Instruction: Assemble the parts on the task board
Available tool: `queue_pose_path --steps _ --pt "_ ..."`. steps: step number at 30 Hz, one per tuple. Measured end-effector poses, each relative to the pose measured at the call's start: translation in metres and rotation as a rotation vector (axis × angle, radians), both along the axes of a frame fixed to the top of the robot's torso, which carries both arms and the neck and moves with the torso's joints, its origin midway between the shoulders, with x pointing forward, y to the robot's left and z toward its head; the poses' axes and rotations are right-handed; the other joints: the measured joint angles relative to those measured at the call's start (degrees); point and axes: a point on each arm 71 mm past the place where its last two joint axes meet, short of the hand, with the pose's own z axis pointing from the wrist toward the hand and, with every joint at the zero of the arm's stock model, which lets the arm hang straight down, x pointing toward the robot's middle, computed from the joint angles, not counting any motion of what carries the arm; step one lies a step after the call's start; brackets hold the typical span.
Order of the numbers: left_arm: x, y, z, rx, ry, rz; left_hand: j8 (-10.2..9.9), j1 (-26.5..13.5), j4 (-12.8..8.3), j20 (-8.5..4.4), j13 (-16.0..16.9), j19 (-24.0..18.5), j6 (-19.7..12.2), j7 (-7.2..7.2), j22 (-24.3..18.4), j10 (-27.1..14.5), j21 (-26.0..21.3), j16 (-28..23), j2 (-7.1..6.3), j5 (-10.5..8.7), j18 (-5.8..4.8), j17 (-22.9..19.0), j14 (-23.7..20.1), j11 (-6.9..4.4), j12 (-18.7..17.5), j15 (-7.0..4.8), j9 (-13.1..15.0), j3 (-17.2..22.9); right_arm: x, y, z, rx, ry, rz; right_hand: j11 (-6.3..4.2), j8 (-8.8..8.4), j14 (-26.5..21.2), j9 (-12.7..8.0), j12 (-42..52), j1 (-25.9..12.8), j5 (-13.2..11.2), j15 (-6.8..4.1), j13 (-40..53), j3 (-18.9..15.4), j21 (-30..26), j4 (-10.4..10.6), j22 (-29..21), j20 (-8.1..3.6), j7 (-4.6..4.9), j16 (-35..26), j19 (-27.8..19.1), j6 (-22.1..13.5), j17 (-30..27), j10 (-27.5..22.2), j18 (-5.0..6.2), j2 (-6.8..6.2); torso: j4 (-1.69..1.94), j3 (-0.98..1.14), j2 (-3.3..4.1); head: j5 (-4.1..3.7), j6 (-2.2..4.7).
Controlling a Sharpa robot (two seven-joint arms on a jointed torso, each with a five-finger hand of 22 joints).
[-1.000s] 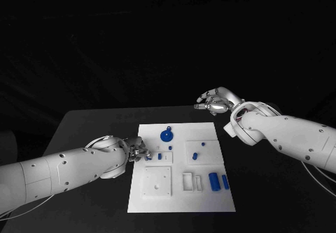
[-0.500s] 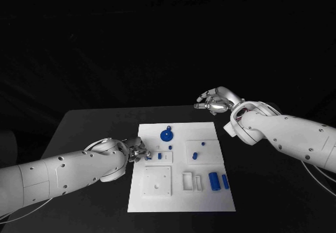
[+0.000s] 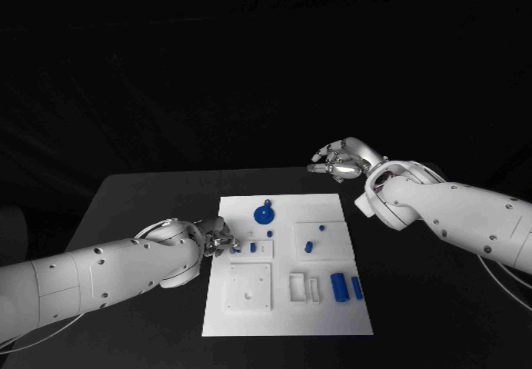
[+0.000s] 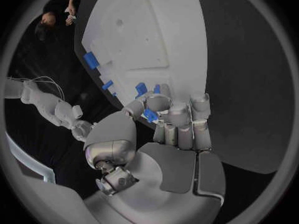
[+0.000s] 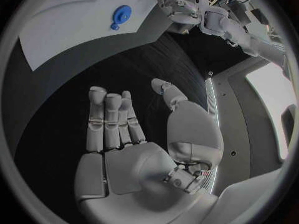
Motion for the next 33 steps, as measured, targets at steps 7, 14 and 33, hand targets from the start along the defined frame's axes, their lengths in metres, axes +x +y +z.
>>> queue_pose_path --steps 7,14,33 --pt "-0.0012 0.0030 0.0003 0.000 0.003 0.002 0.3 0.0 0.0 0.00 0.0 0.0 0.0 0.00 0.0 0.2 0.2 0.0 -0.04 -0.32 0.00 0.0 0.0 -0.16 0.0 0.00 0.2 0.0 0.0002 -0.0002 -0.0010 0.000 0.002 -0.001 0.00 0.00 0.0 0.0 0.0 0.0 0.0 0.00 -0.1 0.0 0.0 0.0 0.0 0.00 0.00 0.0 0.0 0.0 0.0 0.0 0.00 0.00 -0.08 0.00 0.02 -0.09 0.00" --pt "-0.0045 0.0097 -0.0004 0.002 0.015 0.009 0.8 0.3 0.1 0.00 0.0 0.0 0.0 0.00 0.0 0.2 0.2 0.0 -0.31 -0.31 0.00 0.0 0.0 -0.15 0.0 0.00 0.2 -0.1 0.0001 -0.0009 -0.0014 -0.001 0.002 -0.003 0.00 0.00 0.0 0.0 0.0 0.0 0.0 0.00 -0.1 0.0 0.0 0.0 0.0 0.00 0.00 0.0 0.0 0.0 0.0 0.0 0.00 0.00 -0.02 -0.01 0.02 -0.25 0.04" --pt "-0.0057 0.0037 0.0002 -0.007 0.019 0.008 1.1 0.9 0.6 -0.22 -0.1 0.2 0.0 0.00 0.0 0.0 0.3 0.0 -0.91 -1.77 0.00 -0.1 0.0 -0.41 0.4 0.00 1.6 -0.6 0.0000 -0.0008 -0.0020 -0.001 0.004 -0.002 0.00 0.00 0.0 0.0 0.0 0.0 0.0 0.00 -0.1 0.0 0.0 0.0 0.0 -0.05 -0.09 0.0 0.2 -0.1 0.0 0.0 0.00 0.00 0.02 0.00 0.01 -0.10 -0.07"
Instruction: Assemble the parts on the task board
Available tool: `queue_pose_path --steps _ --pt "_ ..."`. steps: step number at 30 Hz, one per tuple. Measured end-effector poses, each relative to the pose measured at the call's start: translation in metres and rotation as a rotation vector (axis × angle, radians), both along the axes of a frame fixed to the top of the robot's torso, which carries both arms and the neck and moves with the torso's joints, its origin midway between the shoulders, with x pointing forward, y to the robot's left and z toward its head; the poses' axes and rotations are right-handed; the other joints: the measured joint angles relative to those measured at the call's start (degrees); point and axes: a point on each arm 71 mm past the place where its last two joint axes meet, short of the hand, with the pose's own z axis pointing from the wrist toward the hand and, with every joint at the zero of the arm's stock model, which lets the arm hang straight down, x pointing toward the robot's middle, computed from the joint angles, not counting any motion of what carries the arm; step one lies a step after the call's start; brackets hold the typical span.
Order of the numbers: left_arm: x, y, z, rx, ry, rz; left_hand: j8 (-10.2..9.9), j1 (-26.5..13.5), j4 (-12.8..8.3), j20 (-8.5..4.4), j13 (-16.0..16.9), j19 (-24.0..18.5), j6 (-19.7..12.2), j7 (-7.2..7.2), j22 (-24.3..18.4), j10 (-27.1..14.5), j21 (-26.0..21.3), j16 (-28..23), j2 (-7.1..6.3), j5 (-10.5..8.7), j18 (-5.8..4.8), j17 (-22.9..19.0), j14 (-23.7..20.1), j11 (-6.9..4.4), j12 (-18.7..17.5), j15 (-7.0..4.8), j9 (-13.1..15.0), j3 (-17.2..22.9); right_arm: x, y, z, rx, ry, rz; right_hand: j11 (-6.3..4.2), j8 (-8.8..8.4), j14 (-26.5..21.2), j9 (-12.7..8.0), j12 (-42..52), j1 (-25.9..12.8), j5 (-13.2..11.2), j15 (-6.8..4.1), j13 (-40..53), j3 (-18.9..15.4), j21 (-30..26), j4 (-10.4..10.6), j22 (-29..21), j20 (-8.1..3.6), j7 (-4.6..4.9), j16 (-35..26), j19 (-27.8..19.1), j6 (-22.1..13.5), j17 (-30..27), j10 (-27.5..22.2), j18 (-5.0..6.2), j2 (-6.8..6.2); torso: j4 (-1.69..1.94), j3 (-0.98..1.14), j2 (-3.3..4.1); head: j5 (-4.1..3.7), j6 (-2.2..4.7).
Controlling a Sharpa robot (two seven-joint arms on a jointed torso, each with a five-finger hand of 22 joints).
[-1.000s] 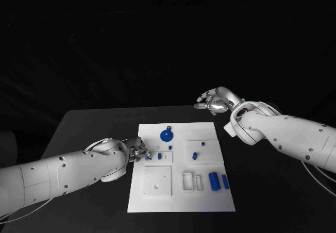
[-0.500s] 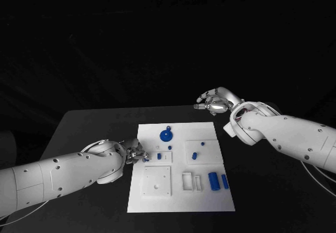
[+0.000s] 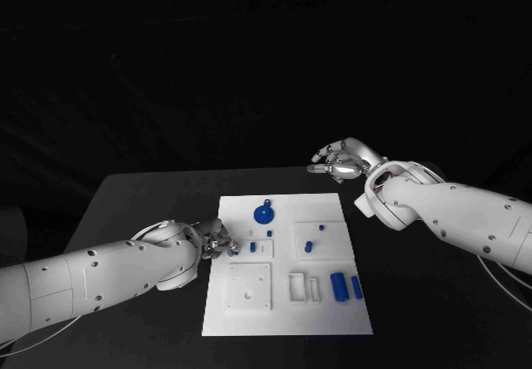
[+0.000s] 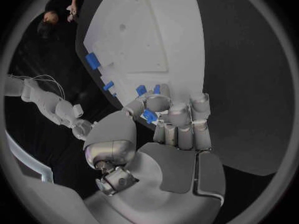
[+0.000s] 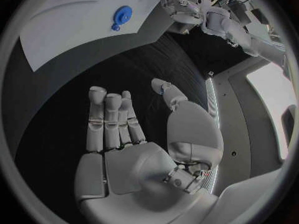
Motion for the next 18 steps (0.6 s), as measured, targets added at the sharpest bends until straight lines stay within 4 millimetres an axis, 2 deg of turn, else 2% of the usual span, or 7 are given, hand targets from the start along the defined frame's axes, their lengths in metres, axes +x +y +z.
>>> queue_pose_path --steps 5,7,10,13,15,16,18 --pt "0.0007 -0.0007 0.0006 -0.001 -0.005 0.003 0.0 0.3 0.8 0.00 -0.3 0.0 0.0 0.00 0.0 0.1 0.2 0.0 -0.30 -0.22 0.07 -0.1 0.0 -0.27 0.0 0.00 1.6 0.2 0.0000 0.0001 0.0000 0.000 0.000 0.000 0.00 0.00 0.0 0.0 0.0 0.0 0.0 0.00 0.0 0.0 0.0 0.0 0.0 0.00 0.00 0.0 0.0 0.0 0.0 0.0 0.00 0.00 -0.02 0.01 0.01 0.07 0.07" --pt "0.0014 -0.0003 0.0007 -0.001 -0.008 0.007 0.0 0.3 1.0 0.00 -0.4 0.0 0.0 0.00 0.0 0.1 0.2 0.0 -0.30 -0.22 0.92 -0.1 0.0 -0.27 0.0 0.00 1.7 0.0 0.0000 -0.0001 0.0000 0.000 0.000 0.000 0.00 0.00 0.0 0.0 0.0 0.0 0.0 0.00 -0.1 0.0 0.0 0.0 0.0 0.00 0.00 0.0 0.0 0.0 0.0 0.0 0.00 0.00 -0.03 0.03 0.01 0.07 0.08" --pt "0.0023 -0.0003 0.0010 -0.001 -0.011 0.011 0.0 0.4 1.3 0.13 -0.4 0.1 0.0 0.00 0.0 0.1 0.2 0.0 -0.37 -0.23 0.92 -0.1 0.0 -0.27 0.4 0.00 3.0 0.2 -0.0001 -0.0002 0.0000 0.000 0.000 0.000 0.00 0.00 0.0 0.0 0.0 0.0 0.0 0.00 -0.1 0.0 0.0 0.0 0.0 0.01 0.01 0.0 0.0 0.0 0.0 0.0 0.00 0.00 -0.05 0.04 0.01 0.07 0.08" --pt "0.0029 -0.0009 0.0014 -0.002 -0.016 0.014 0.0 0.4 1.7 0.20 -0.5 0.2 0.0 0.00 0.0 0.1 0.4 0.1 -0.37 -0.42 0.92 -0.1 0.0 -0.27 0.7 0.00 5.5 0.3 -0.0001 -0.0002 0.0000 0.000 0.000 0.000 0.00 0.00 0.0 0.0 0.0 0.2 0.0 0.00 -0.1 0.0 -0.1 0.0 0.0 0.01 0.01 0.0 0.0 0.0 0.0 0.0 0.00 0.17 -0.06 0.07 0.01 0.08 0.10" --pt "0.0032 -0.0010 0.0015 -0.002 -0.018 0.015 0.0 0.4 1.8 0.20 -0.6 0.2 0.0 0.00 0.0 0.1 0.4 0.2 -0.37 -0.43 0.92 -0.1 0.0 -0.27 0.8 0.00 5.9 0.3 -0.0001 -0.0001 0.0000 0.000 0.000 0.000 0.00 0.00 0.0 0.0 0.0 0.2 0.0 0.00 -0.1 0.0 -0.2 0.0 0.0 0.01 0.01 0.0 0.0 0.0 0.0 0.0 0.00 0.23 -0.06 0.07 0.01 0.08 0.12" --pt "0.0033 -0.0013 0.0015 -0.003 -0.018 0.016 0.0 0.4 1.8 0.20 -0.6 0.2 0.0 0.00 0.0 0.1 0.4 0.2 -0.37 -0.43 0.92 -0.1 0.0 -0.27 0.9 0.00 7.8 0.4 -0.0001 -0.0001 0.0000 0.000 0.000 0.000 0.00 0.00 0.0 0.0 0.0 0.2 0.0 0.00 -0.1 0.0 -0.2 0.0 0.0 0.01 0.01 0.0 0.0 0.0 0.0 0.0 0.00 0.23 -0.06 0.07 0.01 0.08 0.13" --pt "0.0034 -0.0022 0.0015 -0.003 -0.019 0.015 0.0 0.4 2.1 0.20 -0.6 0.2 0.0 0.00 0.0 0.1 0.4 0.2 -0.38 -0.44 0.93 -0.1 0.0 -0.27 0.9 0.00 9.1 0.6 -0.0002 0.0000 0.0000 0.000 0.000 0.000 0.00 0.00 0.0 0.0 0.0 0.2 0.0 0.00 -0.1 0.0 -0.2 0.0 0.0 0.01 0.01 0.0 0.0 0.0 0.0 0.0 0.00 0.23 -0.05 0.07 0.01 0.08 0.15"
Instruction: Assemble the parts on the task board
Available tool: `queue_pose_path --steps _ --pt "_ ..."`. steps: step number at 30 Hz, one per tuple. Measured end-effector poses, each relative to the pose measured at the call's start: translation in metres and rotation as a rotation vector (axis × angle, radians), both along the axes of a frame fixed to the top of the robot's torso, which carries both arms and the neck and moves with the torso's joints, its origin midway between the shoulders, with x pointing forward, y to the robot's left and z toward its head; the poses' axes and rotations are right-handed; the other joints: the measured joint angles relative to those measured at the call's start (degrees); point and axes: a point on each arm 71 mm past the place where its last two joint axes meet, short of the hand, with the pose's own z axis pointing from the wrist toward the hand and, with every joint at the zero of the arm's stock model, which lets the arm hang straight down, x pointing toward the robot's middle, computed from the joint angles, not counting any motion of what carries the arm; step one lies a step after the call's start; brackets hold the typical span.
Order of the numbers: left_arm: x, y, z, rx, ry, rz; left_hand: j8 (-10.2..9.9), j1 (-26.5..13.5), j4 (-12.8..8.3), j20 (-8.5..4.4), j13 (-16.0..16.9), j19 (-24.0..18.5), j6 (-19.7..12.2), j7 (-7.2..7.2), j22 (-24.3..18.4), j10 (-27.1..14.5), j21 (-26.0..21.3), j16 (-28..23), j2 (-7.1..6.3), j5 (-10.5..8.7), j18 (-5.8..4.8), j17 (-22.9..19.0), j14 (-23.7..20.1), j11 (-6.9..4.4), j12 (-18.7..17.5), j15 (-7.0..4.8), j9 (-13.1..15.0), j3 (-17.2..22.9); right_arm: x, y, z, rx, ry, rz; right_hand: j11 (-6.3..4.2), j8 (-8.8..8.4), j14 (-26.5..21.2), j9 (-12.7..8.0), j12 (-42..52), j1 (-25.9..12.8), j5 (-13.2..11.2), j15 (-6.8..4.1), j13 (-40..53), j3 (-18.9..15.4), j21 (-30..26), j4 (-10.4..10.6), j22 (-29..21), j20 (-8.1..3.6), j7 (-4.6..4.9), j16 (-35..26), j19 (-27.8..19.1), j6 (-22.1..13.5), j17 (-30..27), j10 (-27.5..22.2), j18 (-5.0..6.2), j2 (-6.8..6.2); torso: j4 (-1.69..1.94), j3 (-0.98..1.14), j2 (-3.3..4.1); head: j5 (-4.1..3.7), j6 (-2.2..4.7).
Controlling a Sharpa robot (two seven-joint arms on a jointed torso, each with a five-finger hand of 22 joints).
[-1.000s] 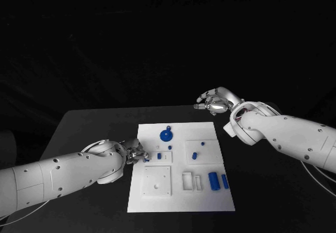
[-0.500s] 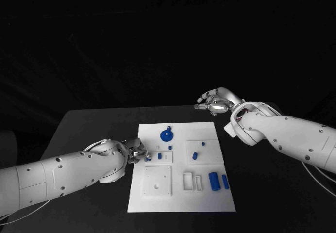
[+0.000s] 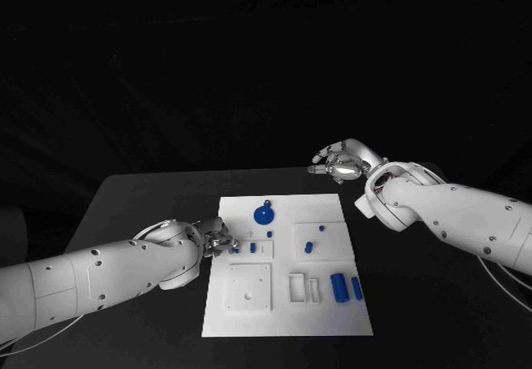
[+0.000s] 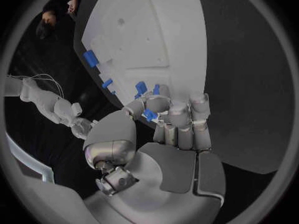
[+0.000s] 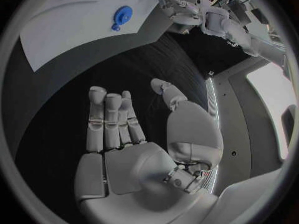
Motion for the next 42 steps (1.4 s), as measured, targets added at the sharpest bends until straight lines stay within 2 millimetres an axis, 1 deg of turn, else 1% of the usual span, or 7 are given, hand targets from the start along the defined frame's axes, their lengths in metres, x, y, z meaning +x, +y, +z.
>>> queue_pose_path --steps 7,8,14,15,18,27,42 --pt "0.0013 -0.0033 -0.0003 0.001 -0.001 -0.002 0.0 0.1 0.3 0.00 0.0 0.0 0.0 0.00 0.0 0.0 0.0 0.0 -0.07 -0.21 -0.01 0.0 0.0 0.00 0.0 0.00 3.0 0.1 -0.0002 0.0000 0.0001 0.000 0.000 0.000 0.00 0.00 0.0 -0.1 0.0 0.0 0.0 0.00 0.0 0.0 0.0 0.0 0.0 0.00 -0.01 0.0 0.0 0.0 0.0 0.0 0.00 0.00 0.04 -0.01 0.00 0.04 0.05" --pt "0.0016 -0.0032 -0.0004 0.002 -0.001 -0.001 0.0 0.1 0.3 0.00 0.0 0.0 0.0 0.00 0.0 0.0 0.0 0.0 -0.07 -0.21 -0.01 0.0 0.0 0.00 0.0 0.00 5.0 0.1 -0.0002 0.0000 0.0001 0.000 0.000 0.000 0.00 0.00 0.0 -0.1 0.0 0.0 0.0 0.00 0.0 0.0 0.0 0.0 0.0 0.01 -0.01 0.0 0.0 0.0 0.0 0.0 0.00 0.00 0.05 -0.01 0.00 0.04 0.05" --pt "0.0024 -0.0074 -0.0008 0.001 -0.001 -0.006 0.9 0.1 0.4 0.00 -0.1 0.0 0.0 0.00 0.0 0.0 0.0 0.0 -0.07 -0.22 -0.01 0.0 0.0 0.00 0.0 0.00 5.5 0.1 -0.0002 -0.0003 0.0001 0.000 0.000 0.000 0.00 0.00 0.0 -0.1 0.0 0.0 0.0 0.00 0.0 0.2 0.0 0.2 0.0 0.01 -0.02 0.2 0.0 0.0 0.0 0.0 0.00 0.00 0.04 0.00 0.00 0.05 0.04" --pt "0.0025 -0.0081 -0.0008 0.001 -0.001 -0.007 0.9 0.1 0.4 0.00 -0.1 0.0 0.0 0.00 0.0 0.0 0.0 0.0 -0.07 -0.23 0.00 0.0 0.0 0.00 0.0 0.00 6.6 0.1 -0.0002 -0.0002 0.0001 0.000 0.000 0.000 0.00 0.00 0.0 -0.1 0.0 0.0 0.0 0.00 -0.1 0.2 0.0 0.2 0.0 0.01 -0.03 0.2 0.0 0.0 0.0 0.0 0.00 0.00 0.04 0.00 0.00 0.05 0.03" --pt "0.0031 -0.0077 -0.0010 0.002 -0.001 -0.005 1.1 0.1 0.4 0.00 -0.1 0.0 0.0 0.00 0.0 0.0 0.0 0.0 -0.07 -0.44 -0.01 0.0 0.0 0.00 0.0 0.00 6.7 0.0 -0.0002 -0.0001 0.0000 0.000 0.000 0.000 0.00 0.00 0.0 -0.1 0.0 0.0 0.0 0.00 -0.1 0.2 0.0 0.2 0.0 0.01 -0.11 0.2 0.0 -0.1 0.0 0.0 0.00 0.00 0.03 -0.03 0.00 0.02 0.03" --pt "0.0043 -0.0074 -0.0013 0.005 -0.003 -0.003 4.7 0.1 0.5 0.00 -0.1 0.0 0.0 0.00 0.0 0.0 0.0 0.0 -0.08 -0.66 -0.01 0.0 0.0 0.01 0.0 0.00 8.4 -0.1 -0.0002 -0.0002 0.0000 0.000 0.000 0.000 0.00 0.00 0.0 -0.1 0.3 0.0 0.2 0.00 -0.1 0.2 0.0 0.2 0.0 0.02 -0.13 0.2 0.0 -0.1 0.0 0.0 0.00 0.00 0.05 -0.04 0.00 -0.04 0.03" --pt "0.0058 -0.0077 -0.0013 0.011 -0.009 -0.004 4.8 0.1 0.6 0.00 -0.2 0.0 0.0 0.00 0.0 0.0 0.2 0.0 -0.15 -0.65 -0.01 0.0 0.0 0.01 0.0 0.00 8.6 -0.2 -0.0001 0.0000 0.0000 0.000 0.000 0.000 0.00 0.00 0.0 0.0 0.3 0.0 0.2 0.00 -0.1 0.0 0.0 0.3 0.0 0.03 -0.24 0.2 0.0 0.0 0.0 0.0 0.00 0.00 0.04 -0.05 -0.01 -0.08 0.10"
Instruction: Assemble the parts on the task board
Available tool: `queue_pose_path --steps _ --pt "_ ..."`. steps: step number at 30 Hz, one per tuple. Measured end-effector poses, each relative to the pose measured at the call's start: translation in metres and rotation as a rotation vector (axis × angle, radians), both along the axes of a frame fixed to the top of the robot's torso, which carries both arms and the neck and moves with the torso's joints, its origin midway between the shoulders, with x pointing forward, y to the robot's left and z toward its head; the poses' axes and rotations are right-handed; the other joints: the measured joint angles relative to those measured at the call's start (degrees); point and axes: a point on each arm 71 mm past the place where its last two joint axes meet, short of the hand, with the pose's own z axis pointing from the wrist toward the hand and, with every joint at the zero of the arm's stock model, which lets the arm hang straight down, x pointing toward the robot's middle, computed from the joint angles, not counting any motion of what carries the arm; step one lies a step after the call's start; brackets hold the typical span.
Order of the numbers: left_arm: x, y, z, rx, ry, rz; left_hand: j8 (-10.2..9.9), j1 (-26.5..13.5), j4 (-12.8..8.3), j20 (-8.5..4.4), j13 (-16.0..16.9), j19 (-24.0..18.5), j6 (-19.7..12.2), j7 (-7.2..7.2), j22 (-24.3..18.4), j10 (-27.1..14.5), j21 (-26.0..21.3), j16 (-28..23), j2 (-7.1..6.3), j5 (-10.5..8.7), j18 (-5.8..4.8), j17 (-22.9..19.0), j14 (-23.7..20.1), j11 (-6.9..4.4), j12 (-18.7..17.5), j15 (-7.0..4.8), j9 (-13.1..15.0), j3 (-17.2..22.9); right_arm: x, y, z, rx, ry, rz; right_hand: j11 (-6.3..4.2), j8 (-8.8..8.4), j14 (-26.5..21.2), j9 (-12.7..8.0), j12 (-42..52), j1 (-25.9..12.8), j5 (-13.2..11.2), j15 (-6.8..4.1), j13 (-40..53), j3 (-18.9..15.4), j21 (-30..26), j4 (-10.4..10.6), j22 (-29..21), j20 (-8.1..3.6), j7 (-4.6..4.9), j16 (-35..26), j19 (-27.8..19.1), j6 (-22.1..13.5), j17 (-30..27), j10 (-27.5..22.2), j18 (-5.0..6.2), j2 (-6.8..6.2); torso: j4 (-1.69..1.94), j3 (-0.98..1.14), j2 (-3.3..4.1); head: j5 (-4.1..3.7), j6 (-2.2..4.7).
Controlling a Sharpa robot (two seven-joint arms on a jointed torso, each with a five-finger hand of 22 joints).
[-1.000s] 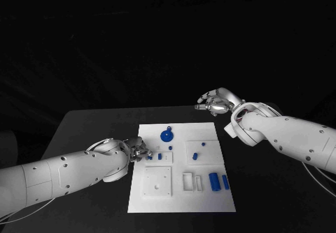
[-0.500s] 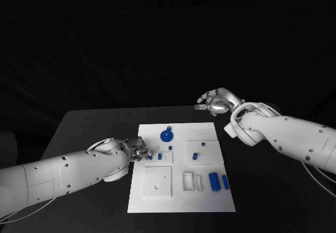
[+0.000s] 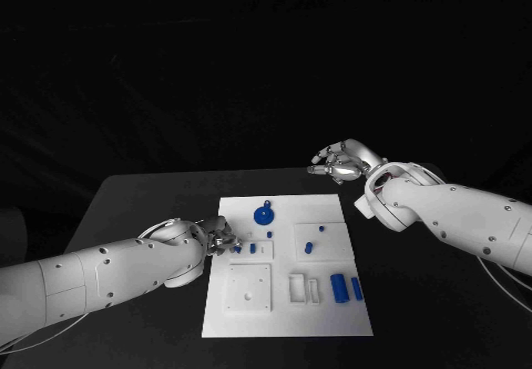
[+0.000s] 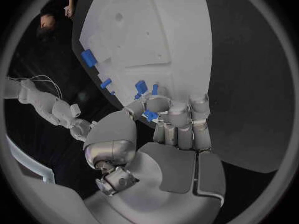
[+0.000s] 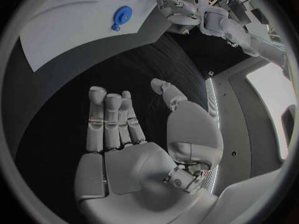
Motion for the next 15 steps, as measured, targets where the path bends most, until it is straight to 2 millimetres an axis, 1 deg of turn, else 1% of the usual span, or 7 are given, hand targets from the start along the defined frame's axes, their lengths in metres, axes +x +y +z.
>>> queue_pose_path --steps 8,12,13,14,15 --pt "-0.001 0.002 0.000 -0.012 0.004 0.000 -0.9 0.5 -0.1 0.00 -0.2 0.0 0.0 0.00 0.0 0.0 0.0 0.0 -0.49 -0.01 0.00 -0.1 0.0 0.00 0.0 0.00 0.5 0.1 0.000 0.000 0.000 0.000 0.000 0.000 0.00 0.00 0.0 0.0 0.0 0.0 0.0 0.00 0.0 0.0 0.0 0.0 0.0 0.02 0.11 0.0 0.0 -0.1 0.0 0.0 0.00 0.00 -0.01 0.00 -0.01 -0.01 0.00" --pt "-0.001 0.007 0.000 -0.059 0.016 0.012 -2.0 1.6 0.5 0.00 -0.3 0.0 0.0 0.00 0.0 0.0 0.0 0.0 -1.58 -0.04 0.00 -0.3 0.0 0.00 0.0 0.00 0.9 0.6 0.000 0.000 -0.001 0.000 0.002 0.000 0.00 0.00 0.0 0.0 0.0 0.1 0.0 0.00 -0.1 0.0 0.0 0.0 0.0 0.08 0.25 0.0 -0.1 0.0 -0.1 0.0 0.00 0.13 -0.01 -0.02 -0.02 -0.12 0.12" --pt "-0.001 0.010 0.000 -0.088 0.021 0.018 -2.6 2.1 0.9 0.00 -0.5 0.0 0.0 0.00 0.0 -0.1 0.0 -0.5 -2.14 -0.59 0.00 -0.4 0.0 0.11 -0.1 -0.01 0.9 1.0 0.000 0.000 -0.001 0.000 0.003 0.001 0.00 0.00 0.0 0.0 0.0 0.4 0.0 0.00 -0.1 0.0 0.0 0.0 0.0 0.08 0.26 0.0 -0.1 0.0 -0.1 0.0 0.00 0.37 -0.02 -0.02 -0.02 -0.16 0.19" --pt "-0.001 0.011 0.000 -0.111 0.025 0.022 -3.1 2.5 1.1 0.00 -0.7 0.0 0.0 0.00 0.0 -0.2 0.0 -0.7 -2.48 -2.40 0.00 -0.5 0.0 0.22 -0.4 -0.01 1.0 1.2 0.000 0.000 -0.001 0.000 0.004 0.002 0.00 0.00 0.0 -0.1 0.0 0.5 0.0 0.00 -0.1 0.0 0.0 0.0 0.0 0.08 0.27 0.0 -0.1 0.0 -0.1 0.0 0.00 0.49 -0.03 -0.04 -0.03 -0.18 0.24" --pt "-0.001 0.013 0.001 -0.139 0.028 0.027 -3.6 2.8 1.3 -0.11 -0.8 -0.1 0.0 0.00 0.0 -0.4 0.0 -1.0 -2.75 -3.60 -0.01 -0.7 0.0 0.40 -0.7 -0.01 1.0 1.4 -0.001 0.001 -0.002 0.000 0.004 0.003 0.00 0.00 0.0 -0.1 0.0 0.6 -0.2 0.00 -0.2 0.1 0.0 -0.3 0.0 0.07 0.28 0.0 -0.1 0.0 -0.1 0.0 0.00 0.58 -0.04 -0.06 -0.03 -0.20 0.29"
